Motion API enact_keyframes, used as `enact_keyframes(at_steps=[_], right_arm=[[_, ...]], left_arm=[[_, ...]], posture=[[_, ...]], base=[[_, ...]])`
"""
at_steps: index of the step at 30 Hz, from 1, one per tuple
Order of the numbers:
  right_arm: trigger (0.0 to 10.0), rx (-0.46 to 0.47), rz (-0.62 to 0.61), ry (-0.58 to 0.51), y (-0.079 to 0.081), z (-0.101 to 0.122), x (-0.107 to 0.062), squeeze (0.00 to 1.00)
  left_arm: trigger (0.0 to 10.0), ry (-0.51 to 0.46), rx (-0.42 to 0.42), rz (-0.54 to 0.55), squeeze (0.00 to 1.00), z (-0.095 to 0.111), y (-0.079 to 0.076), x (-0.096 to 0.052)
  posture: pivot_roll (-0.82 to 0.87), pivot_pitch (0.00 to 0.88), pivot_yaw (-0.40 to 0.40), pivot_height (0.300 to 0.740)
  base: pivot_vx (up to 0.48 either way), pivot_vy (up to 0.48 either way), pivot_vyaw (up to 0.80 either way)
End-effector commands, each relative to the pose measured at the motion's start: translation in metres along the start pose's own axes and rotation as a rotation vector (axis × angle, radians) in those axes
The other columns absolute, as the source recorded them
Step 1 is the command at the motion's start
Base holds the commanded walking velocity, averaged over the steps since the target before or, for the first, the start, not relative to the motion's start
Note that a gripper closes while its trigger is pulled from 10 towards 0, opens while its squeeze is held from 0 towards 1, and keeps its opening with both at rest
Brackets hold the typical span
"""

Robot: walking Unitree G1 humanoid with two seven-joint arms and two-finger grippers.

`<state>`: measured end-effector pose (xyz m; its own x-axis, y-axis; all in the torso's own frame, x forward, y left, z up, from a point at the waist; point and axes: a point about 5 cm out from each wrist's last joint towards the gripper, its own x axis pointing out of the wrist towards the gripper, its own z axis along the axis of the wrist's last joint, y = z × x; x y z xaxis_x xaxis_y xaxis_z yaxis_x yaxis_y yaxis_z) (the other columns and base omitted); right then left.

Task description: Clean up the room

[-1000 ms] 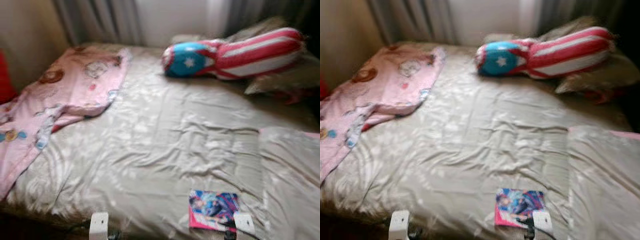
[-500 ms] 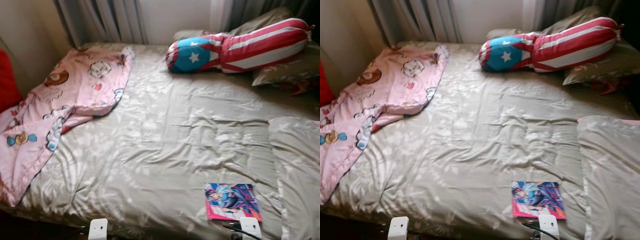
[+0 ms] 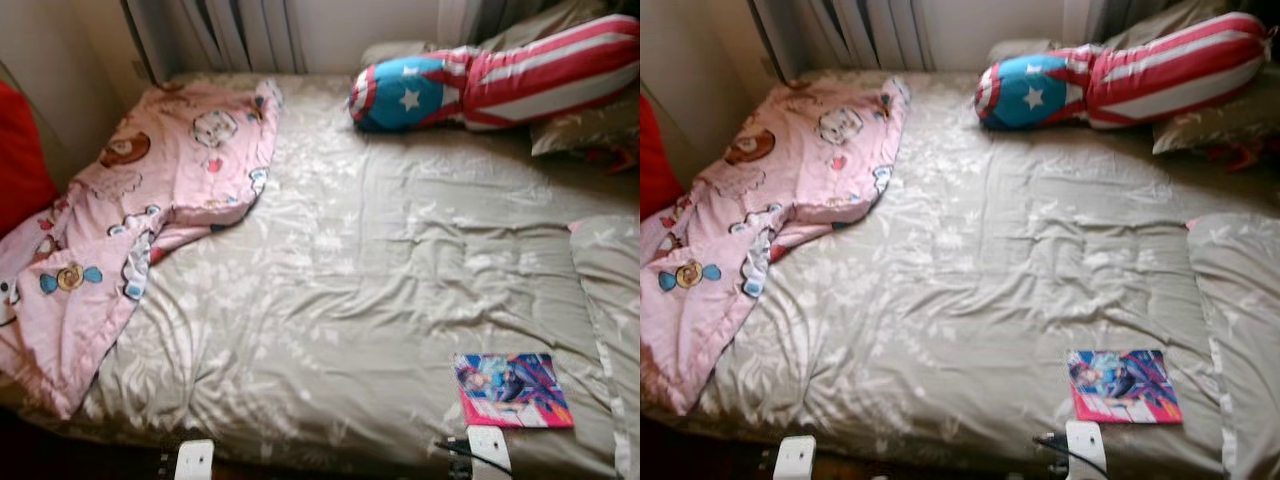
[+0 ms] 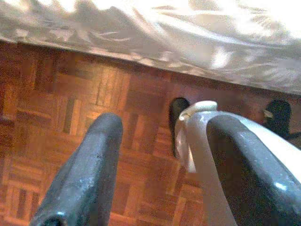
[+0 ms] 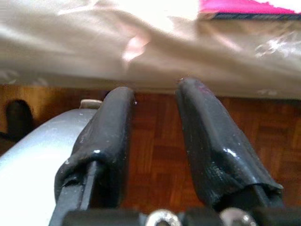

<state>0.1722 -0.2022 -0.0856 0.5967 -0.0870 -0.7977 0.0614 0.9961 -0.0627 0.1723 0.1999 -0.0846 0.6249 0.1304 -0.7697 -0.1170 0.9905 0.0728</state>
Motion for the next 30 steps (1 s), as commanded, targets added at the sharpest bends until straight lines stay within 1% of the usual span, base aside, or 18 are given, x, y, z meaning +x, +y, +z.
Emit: enact_keyframes(at_steps=[1,8,21,30], right_arm=[[10.0,0.007,0.014,0.029,0.0056,-0.008,-0.0012,0.0],[10.0,0.004,0.011,0.028,0.0037,-0.0069,-0.001,0.0],[10.0,-0.017,0.006,0.03,0.0006,-0.0072,-0.0013,0.0],[10.0,-0.029,0.007,0.032,0.0007,-0.0075,-0.0013,0.0]], left_arm=[[10.0,0.046,-0.001,0.023,0.0,-0.0156,0.008,-0.0044],[10.0,0.046,-0.004,0.023,0.0,-0.0161,0.0072,-0.0045],[10.0,0.051,-0.02,0.02,0.0,-0.0171,0.0005,-0.0045],[10.0,0.057,-0.026,0.027,0.0,-0.0198,0.0017,-0.0054]], posture=[[-0.09,0.202,0.012,0.74],[-0.09,0.203,0.008,0.74],[-0.1,0.194,-0.013,0.74],[-0.1,0.191,-0.012,0.74]], base=[[0.0,0.465,0.0],[0.0,0.465,0.0],[0.0,0.466,0.0],[0.0,0.465,0.0]])
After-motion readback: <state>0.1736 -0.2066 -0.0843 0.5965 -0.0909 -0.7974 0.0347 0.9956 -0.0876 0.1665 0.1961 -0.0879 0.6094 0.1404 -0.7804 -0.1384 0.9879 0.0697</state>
